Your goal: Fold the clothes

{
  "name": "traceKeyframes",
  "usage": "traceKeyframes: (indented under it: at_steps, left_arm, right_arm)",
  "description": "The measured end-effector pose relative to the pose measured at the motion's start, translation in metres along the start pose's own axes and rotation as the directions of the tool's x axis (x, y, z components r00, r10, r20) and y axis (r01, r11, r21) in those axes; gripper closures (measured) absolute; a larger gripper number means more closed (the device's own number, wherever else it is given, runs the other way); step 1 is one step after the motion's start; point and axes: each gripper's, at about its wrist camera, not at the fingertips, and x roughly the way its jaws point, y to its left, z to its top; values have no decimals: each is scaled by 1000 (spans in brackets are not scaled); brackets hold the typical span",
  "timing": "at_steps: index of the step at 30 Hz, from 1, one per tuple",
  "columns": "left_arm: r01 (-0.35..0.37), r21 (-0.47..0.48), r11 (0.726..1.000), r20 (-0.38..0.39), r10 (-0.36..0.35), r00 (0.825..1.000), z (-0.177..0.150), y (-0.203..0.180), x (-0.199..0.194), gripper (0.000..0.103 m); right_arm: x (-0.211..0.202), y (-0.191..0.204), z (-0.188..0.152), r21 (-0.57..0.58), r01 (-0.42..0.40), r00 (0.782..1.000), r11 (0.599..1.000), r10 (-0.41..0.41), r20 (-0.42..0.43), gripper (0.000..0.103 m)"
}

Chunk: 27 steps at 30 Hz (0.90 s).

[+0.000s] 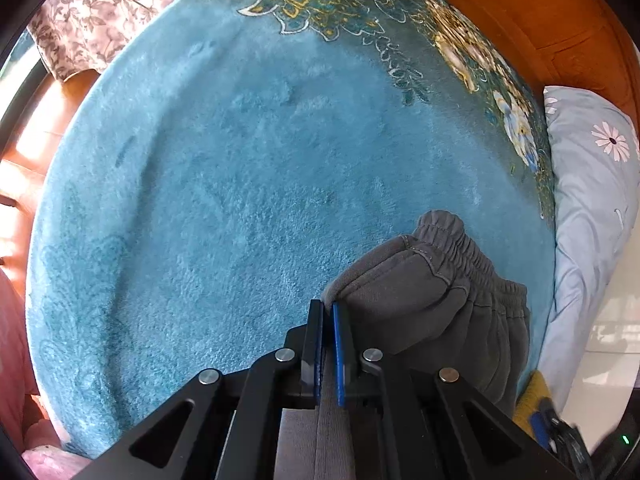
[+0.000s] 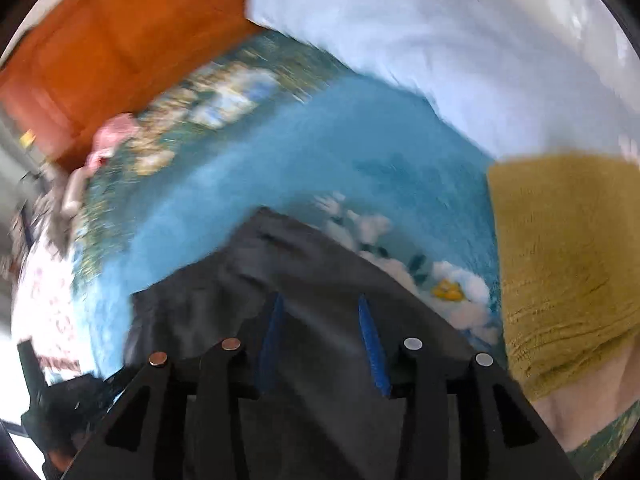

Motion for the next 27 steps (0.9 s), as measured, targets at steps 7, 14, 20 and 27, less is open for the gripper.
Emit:
traceKeyframes:
  at_steps: [7,14,20,27]
  left_arm:
    - [-10,-2,1000,-14,10,1000,0,0,6,96]
    - [14,-2,1000,-32,-14,999,2,0,5,96]
    - [48,6,999,-39,-47,998,0,0,-5,96]
    - [64,16,998,-38,-63,997,-5,2,-21,94]
  right_arm:
    - [57,-26,-4,100,134,985,986,-120,-127,62]
    - [-51,-13,-34,53,31,990,998,-38,137,54]
    - [-122,-52,-138,78,109,986,991,-117,117,44]
    - [-197,-162,-287,368,219,971,904,-239,9,44]
